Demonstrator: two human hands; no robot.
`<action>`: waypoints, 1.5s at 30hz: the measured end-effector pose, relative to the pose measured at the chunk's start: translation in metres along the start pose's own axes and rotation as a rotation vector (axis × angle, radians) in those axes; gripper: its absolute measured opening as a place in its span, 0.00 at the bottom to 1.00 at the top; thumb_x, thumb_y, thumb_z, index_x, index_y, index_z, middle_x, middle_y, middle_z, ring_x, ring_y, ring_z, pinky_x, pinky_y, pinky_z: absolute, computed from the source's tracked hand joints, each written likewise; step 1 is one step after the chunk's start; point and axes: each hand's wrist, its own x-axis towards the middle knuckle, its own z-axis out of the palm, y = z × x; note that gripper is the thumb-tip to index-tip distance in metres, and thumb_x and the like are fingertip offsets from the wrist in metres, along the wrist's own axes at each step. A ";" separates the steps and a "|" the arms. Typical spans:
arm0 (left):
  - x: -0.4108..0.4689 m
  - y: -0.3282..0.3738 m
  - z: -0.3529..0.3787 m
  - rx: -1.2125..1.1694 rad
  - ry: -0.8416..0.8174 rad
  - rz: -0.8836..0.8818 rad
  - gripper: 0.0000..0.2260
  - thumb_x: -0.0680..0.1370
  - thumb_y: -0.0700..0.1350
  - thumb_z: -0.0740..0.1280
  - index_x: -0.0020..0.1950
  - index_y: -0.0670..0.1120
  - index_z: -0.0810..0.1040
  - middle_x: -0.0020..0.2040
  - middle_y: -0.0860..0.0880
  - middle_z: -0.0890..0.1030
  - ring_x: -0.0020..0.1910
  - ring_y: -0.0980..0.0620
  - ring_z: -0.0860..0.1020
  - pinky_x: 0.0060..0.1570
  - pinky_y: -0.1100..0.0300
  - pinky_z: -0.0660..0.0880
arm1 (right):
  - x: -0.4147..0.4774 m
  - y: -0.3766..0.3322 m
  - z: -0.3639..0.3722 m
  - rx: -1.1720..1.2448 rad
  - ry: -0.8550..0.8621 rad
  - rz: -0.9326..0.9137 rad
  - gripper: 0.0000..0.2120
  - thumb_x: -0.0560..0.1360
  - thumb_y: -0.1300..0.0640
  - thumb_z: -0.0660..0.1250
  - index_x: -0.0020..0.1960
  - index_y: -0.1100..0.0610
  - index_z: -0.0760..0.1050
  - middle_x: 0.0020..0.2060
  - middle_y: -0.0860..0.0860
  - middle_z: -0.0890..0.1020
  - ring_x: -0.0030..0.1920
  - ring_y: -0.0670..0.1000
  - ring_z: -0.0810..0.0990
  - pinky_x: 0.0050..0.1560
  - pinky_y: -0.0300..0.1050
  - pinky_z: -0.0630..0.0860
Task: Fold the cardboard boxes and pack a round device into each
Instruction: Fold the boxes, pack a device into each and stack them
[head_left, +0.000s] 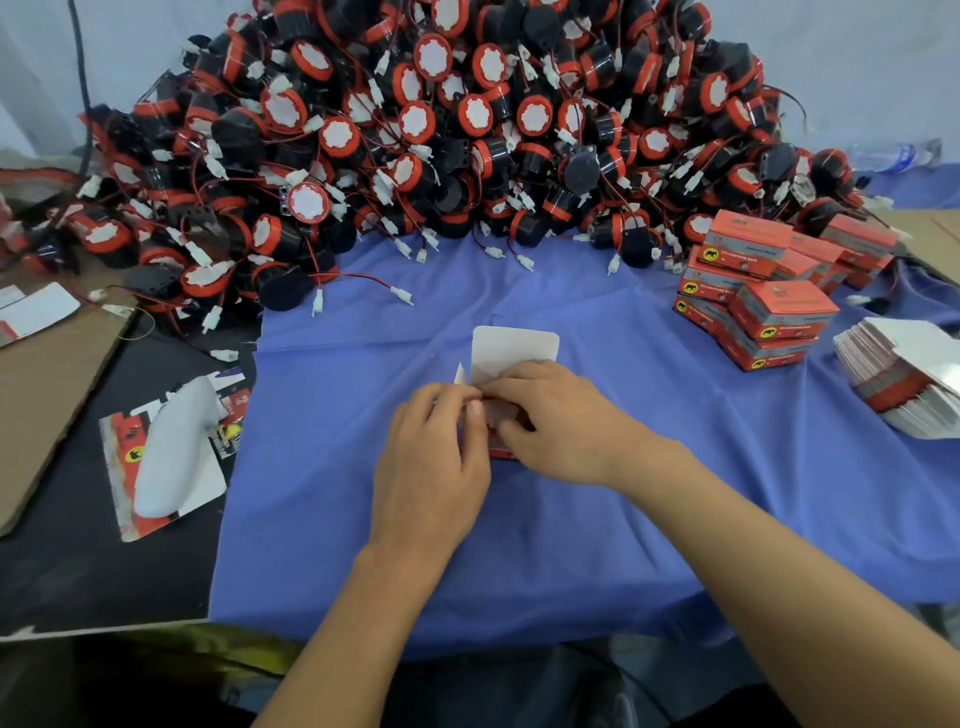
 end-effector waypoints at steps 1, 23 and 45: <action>0.001 0.002 -0.004 0.037 -0.009 -0.010 0.11 0.85 0.49 0.58 0.51 0.50 0.78 0.50 0.56 0.78 0.51 0.50 0.75 0.47 0.50 0.75 | -0.001 0.000 0.001 0.011 0.014 -0.021 0.16 0.81 0.53 0.57 0.63 0.47 0.79 0.55 0.45 0.80 0.60 0.49 0.73 0.59 0.54 0.74; 0.010 0.011 -0.019 0.428 -0.283 -0.029 0.12 0.86 0.54 0.55 0.54 0.52 0.76 0.47 0.53 0.77 0.46 0.48 0.76 0.39 0.49 0.76 | -0.017 0.012 0.009 -0.094 0.137 -0.021 0.20 0.84 0.42 0.59 0.71 0.48 0.76 0.56 0.47 0.75 0.60 0.50 0.74 0.53 0.50 0.76; 0.019 -0.006 -0.015 0.072 -0.165 0.050 0.07 0.82 0.38 0.66 0.51 0.48 0.83 0.46 0.50 0.81 0.44 0.49 0.78 0.46 0.50 0.76 | -0.023 0.016 0.008 -0.098 0.120 -0.038 0.18 0.85 0.47 0.60 0.72 0.50 0.76 0.55 0.49 0.78 0.59 0.54 0.75 0.58 0.52 0.74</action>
